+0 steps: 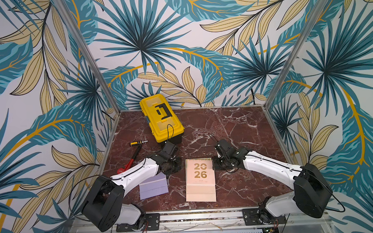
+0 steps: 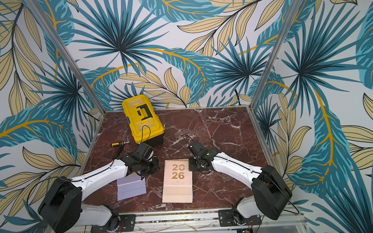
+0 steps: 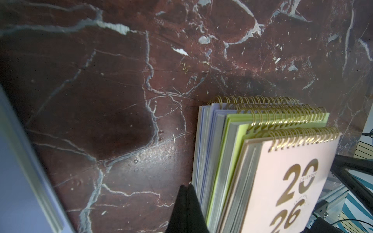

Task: Stack the calendars
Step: Adjust the calendars at the calendar.

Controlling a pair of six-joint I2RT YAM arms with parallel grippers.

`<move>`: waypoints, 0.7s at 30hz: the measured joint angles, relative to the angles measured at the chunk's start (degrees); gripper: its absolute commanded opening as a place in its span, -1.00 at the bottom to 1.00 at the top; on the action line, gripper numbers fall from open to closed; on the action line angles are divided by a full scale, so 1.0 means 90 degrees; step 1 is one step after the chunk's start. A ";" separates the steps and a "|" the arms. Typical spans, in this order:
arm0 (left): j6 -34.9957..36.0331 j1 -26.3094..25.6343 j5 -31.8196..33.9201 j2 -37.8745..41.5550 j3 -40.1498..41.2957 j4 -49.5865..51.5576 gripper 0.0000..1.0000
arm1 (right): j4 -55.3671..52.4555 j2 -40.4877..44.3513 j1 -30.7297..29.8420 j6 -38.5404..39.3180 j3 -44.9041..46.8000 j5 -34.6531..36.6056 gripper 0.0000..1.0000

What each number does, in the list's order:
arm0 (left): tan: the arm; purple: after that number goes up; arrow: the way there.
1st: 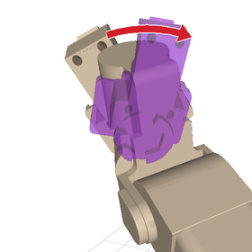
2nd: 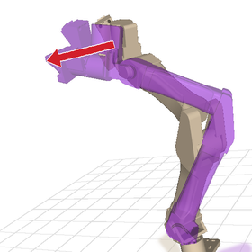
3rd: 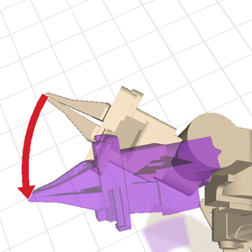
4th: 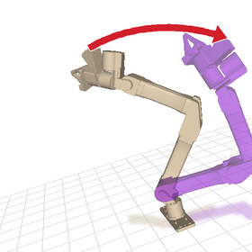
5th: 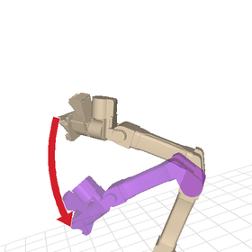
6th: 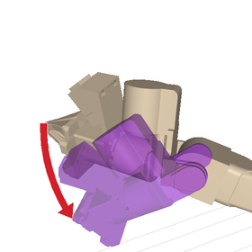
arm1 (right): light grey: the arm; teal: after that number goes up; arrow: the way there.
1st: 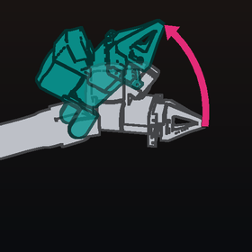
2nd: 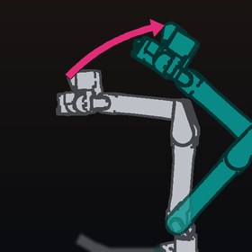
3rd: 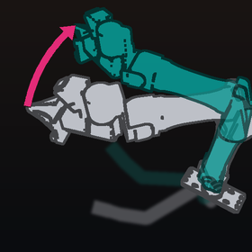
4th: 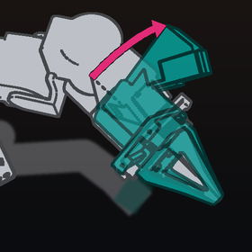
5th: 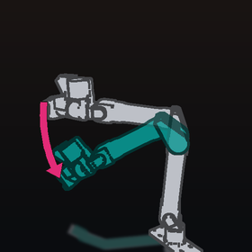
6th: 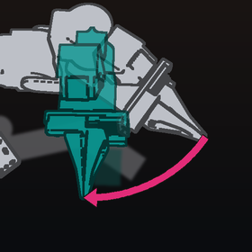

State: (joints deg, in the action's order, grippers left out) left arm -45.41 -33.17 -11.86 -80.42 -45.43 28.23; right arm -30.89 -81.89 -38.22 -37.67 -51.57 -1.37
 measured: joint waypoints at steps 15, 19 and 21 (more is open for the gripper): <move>0.0085 0.0056 0.0124 0.0080 0.0000 0.0289 -1.00 | -0.0413 0.0248 0.0083 -0.0002 -0.0143 0.0129 -1.00; 0.0168 0.0408 0.0352 0.0605 0.0002 0.0903 -1.00 | -0.0522 0.0481 -0.0015 -0.0117 -0.0525 0.0117 -1.00; 0.0165 0.0743 0.0464 0.1010 0.0010 0.1209 -1.00 | -0.0471 0.0457 -0.0228 -0.0250 -0.0804 0.0095 -1.00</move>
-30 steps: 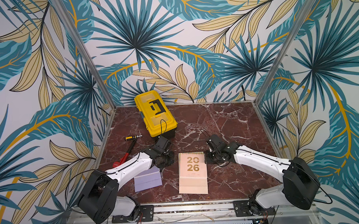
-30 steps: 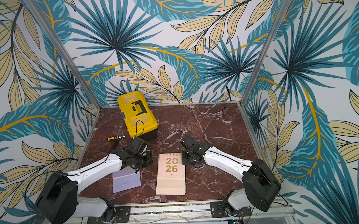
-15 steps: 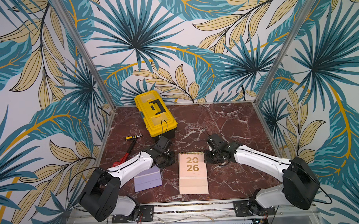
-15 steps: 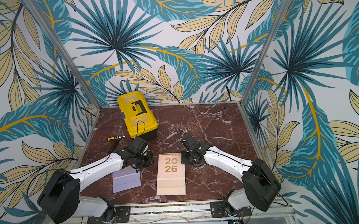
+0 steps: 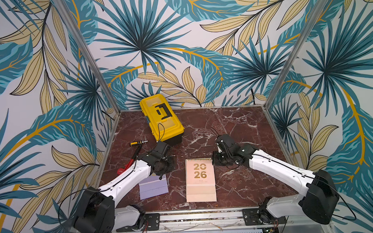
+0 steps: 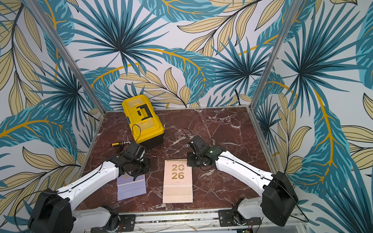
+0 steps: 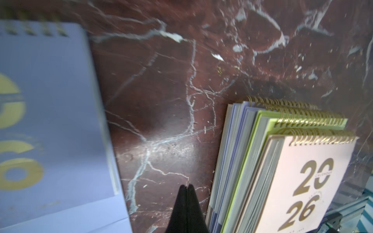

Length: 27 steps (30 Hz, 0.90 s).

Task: Stack the calendars
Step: Adjust the calendars at the calendar, then pick up the calendar at the center of the board.

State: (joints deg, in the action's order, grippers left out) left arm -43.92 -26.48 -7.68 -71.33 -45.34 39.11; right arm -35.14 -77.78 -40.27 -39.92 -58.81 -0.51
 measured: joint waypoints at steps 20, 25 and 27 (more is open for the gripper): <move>-0.0532 0.3621 -0.0610 0.2562 0.1205 0.1248 -0.44 | 0.0843 -0.3383 -0.1528 -0.0529 -0.2973 -0.0860 0.31; -0.0340 0.4204 -0.0695 0.2373 0.1205 0.1260 -0.83 | 0.0933 -0.4002 -0.1673 -0.0668 -0.3480 -0.0942 0.31; -0.0311 0.4354 -0.0614 0.2307 0.1205 0.1263 -0.97 | 0.0940 -0.4226 -0.1724 -0.0733 -0.3662 -0.0952 0.31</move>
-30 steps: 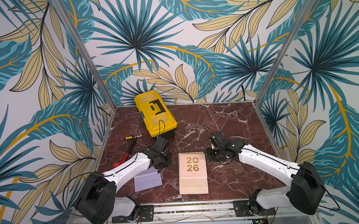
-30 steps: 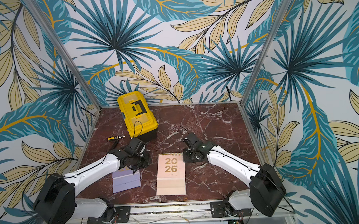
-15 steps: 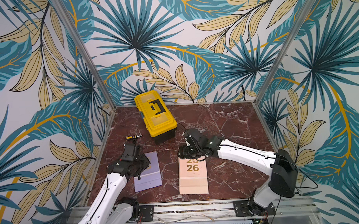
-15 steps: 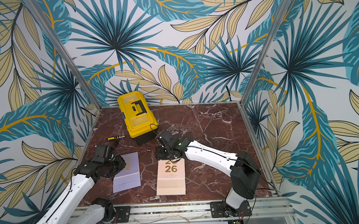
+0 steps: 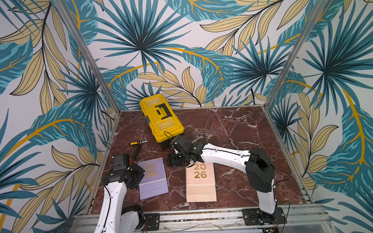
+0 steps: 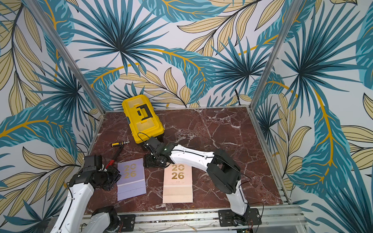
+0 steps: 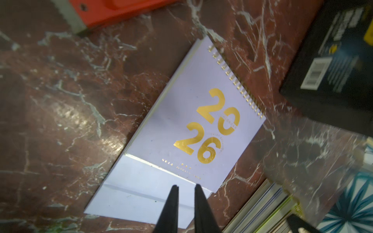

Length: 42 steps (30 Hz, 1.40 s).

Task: Stack the calendars
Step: Pick up the calendar at the center of the board.

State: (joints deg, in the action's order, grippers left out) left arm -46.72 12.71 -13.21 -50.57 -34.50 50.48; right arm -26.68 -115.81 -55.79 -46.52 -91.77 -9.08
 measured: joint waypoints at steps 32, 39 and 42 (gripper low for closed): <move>0.0078 0.0476 0.0525 -0.1817 0.0223 -0.0899 -1.00 | -0.0821 -0.1532 -0.0423 -0.0474 -0.1654 0.0457 0.73; 0.0155 0.0546 0.0381 -0.1882 0.0306 -0.1127 -1.00 | -0.1705 -0.2057 -0.0605 -0.0505 -0.2628 0.0930 0.74; 0.0160 0.0573 0.0355 -0.1870 0.0376 -0.1290 -1.00 | -0.2042 -0.2254 -0.0692 -0.0529 -0.2936 0.1154 0.74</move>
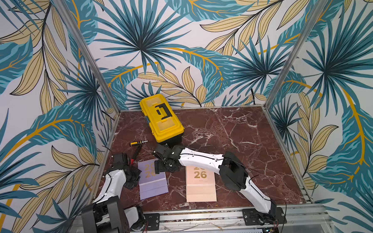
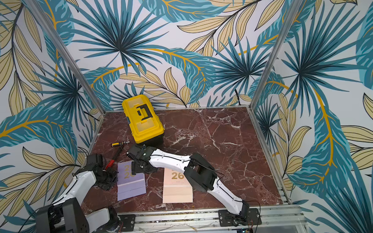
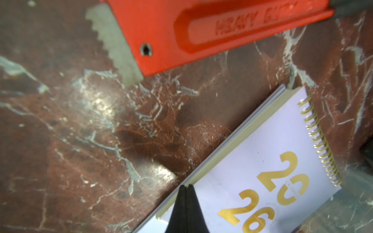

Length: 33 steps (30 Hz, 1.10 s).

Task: Stack the calendars
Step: Pick up the calendar at the center of the board.

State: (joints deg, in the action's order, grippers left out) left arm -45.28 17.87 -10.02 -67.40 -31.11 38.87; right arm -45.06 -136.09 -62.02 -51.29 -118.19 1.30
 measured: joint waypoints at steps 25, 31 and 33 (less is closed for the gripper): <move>0.0151 0.0092 -0.0733 -0.0078 0.0474 -0.1054 -1.00 | -0.0381 -0.0588 -0.0090 -0.0619 -0.0682 0.0209 0.76; 0.0151 0.0109 -0.1015 -0.0085 0.0595 -0.1280 -1.00 | -0.0481 -0.0699 -0.0090 -0.0636 -0.0886 0.0138 0.78; 0.0153 0.0112 -0.1098 -0.0092 0.0636 -0.1358 -1.00 | -0.0566 -0.0787 -0.0085 -0.0636 -0.1056 0.0109 0.79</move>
State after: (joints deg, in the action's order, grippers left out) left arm -43.90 18.87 -19.90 -68.23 -25.39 26.65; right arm -50.15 -143.17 -62.78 -57.01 -127.70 2.28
